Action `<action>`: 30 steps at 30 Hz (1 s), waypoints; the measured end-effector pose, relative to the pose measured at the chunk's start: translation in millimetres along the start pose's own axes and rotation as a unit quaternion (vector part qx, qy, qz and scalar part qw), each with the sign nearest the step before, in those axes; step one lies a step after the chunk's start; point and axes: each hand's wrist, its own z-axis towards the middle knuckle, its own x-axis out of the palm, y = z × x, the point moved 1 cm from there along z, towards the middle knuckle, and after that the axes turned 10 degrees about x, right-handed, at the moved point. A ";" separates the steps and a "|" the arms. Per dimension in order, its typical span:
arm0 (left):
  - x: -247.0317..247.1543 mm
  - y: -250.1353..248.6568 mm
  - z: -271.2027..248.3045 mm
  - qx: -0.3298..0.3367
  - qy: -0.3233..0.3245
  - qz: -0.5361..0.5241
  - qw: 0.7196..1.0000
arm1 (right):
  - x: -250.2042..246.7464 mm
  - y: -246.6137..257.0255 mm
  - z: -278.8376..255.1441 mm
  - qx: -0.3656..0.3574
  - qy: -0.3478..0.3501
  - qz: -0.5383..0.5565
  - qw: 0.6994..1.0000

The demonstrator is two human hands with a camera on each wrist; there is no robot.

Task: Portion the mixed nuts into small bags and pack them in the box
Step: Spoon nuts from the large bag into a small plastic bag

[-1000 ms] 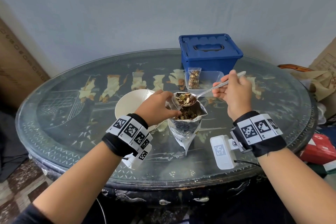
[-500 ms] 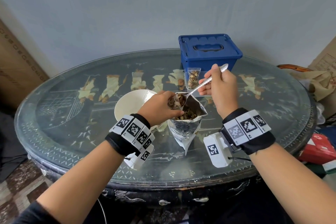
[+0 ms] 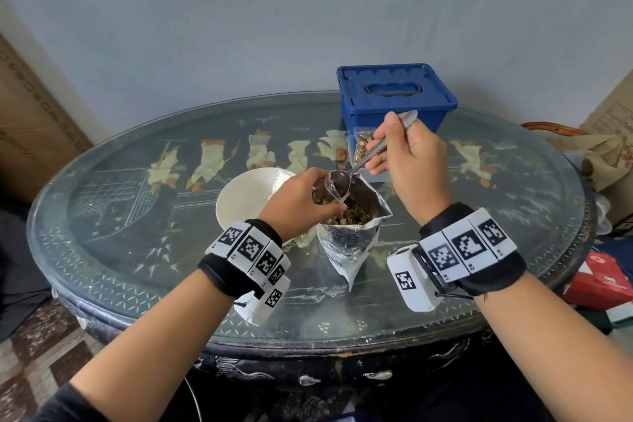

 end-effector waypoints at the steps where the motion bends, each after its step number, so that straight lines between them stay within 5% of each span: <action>1: 0.0 0.4 -0.3 0.000 -0.003 -0.005 1.000 | -1.2 1.0 0.5 -0.012 -0.001 0.003 1.000; 13: 0.7 5.7 -12.1 0.002 -0.070 -0.086 0.994 | -22.8 11.7 5.1 -0.068 -0.026 0.043 0.996; 19: 5.3 19.1 -21.4 -0.021 -0.165 -0.159 0.973 | -26.2 -6.4 2.3 -0.064 -0.052 0.011 0.997; 25: 15.0 22.4 -33.8 -0.045 -0.243 -0.238 0.939 | -11.0 -41.0 -9.6 -0.053 0.047 -0.105 0.992; 30: 20.9 26.1 -38.8 -0.050 -0.241 -0.246 0.937 | -3.2 -56.1 -20.2 -0.130 0.118 -0.158 0.972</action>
